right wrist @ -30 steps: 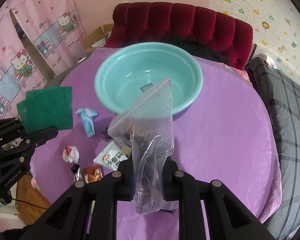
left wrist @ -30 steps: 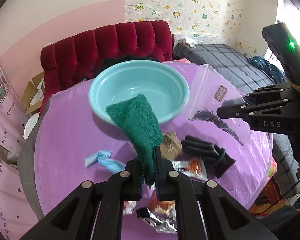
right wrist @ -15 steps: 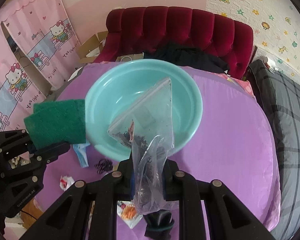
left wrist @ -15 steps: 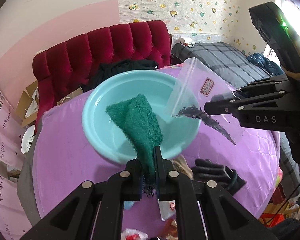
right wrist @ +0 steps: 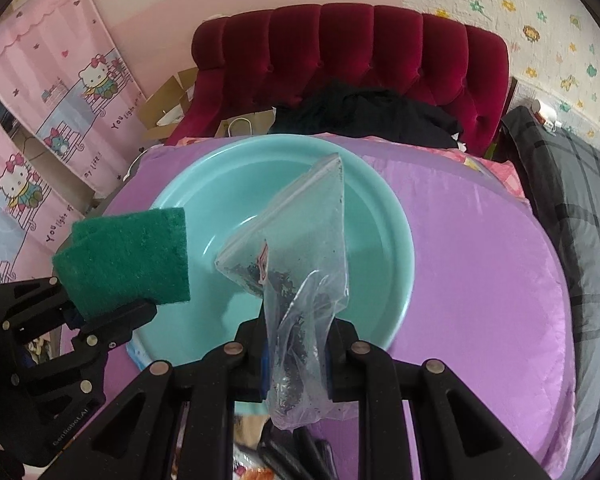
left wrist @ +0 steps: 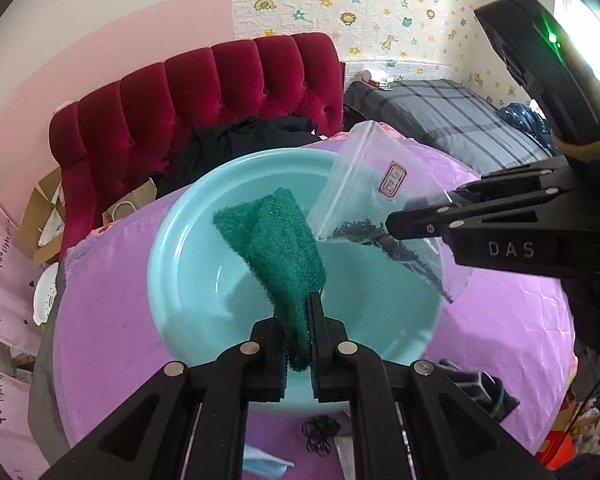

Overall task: Organize soft objects
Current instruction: 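Carry the green pad and zip bag over the light-blue basin with both grippers, then open both grippers to drop the pad and zip bag into the basin, then grasp the foil wrapper with the left gripper while the right grasps the black glove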

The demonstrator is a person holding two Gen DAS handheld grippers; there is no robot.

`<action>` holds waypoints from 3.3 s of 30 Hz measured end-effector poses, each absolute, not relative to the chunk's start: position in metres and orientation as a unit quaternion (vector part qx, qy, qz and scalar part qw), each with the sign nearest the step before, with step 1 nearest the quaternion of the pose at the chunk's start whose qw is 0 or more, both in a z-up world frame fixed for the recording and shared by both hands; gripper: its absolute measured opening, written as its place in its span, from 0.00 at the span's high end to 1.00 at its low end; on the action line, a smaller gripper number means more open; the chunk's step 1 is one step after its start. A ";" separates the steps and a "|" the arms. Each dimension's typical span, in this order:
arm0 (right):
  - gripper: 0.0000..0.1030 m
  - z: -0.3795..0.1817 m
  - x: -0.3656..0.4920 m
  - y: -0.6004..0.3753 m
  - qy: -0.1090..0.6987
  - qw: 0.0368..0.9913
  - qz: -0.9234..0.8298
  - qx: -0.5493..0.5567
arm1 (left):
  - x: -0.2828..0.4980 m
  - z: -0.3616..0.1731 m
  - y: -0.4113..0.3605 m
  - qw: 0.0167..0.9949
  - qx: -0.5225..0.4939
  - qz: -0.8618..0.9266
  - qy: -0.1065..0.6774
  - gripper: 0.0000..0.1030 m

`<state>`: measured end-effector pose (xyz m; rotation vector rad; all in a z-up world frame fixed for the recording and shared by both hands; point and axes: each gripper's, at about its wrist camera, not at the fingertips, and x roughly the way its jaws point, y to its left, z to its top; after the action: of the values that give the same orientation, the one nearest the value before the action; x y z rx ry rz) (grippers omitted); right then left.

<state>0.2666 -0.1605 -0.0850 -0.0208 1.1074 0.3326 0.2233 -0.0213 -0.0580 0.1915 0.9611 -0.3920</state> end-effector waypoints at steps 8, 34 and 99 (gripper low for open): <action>0.80 -0.116 0.296 -0.159 0.534 0.830 0.157 0.023 | 0.248 -0.085 -0.019 0.858 0.080 -0.183 0.474 0.92; 0.33 -0.146 0.319 -0.138 0.527 0.836 0.150 -0.016 | 0.265 -0.111 -0.026 0.872 0.077 -0.137 0.464 0.00; 0.00 -0.125 0.087 -0.194 0.505 0.853 0.126 -0.032 | 0.021 -0.095 0.041 0.887 -0.005 -0.023 0.460 0.00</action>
<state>0.0872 -0.1940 -0.1251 -0.0667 1.0635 0.2650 0.0209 0.0410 -0.0945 -0.0104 0.9568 -0.0471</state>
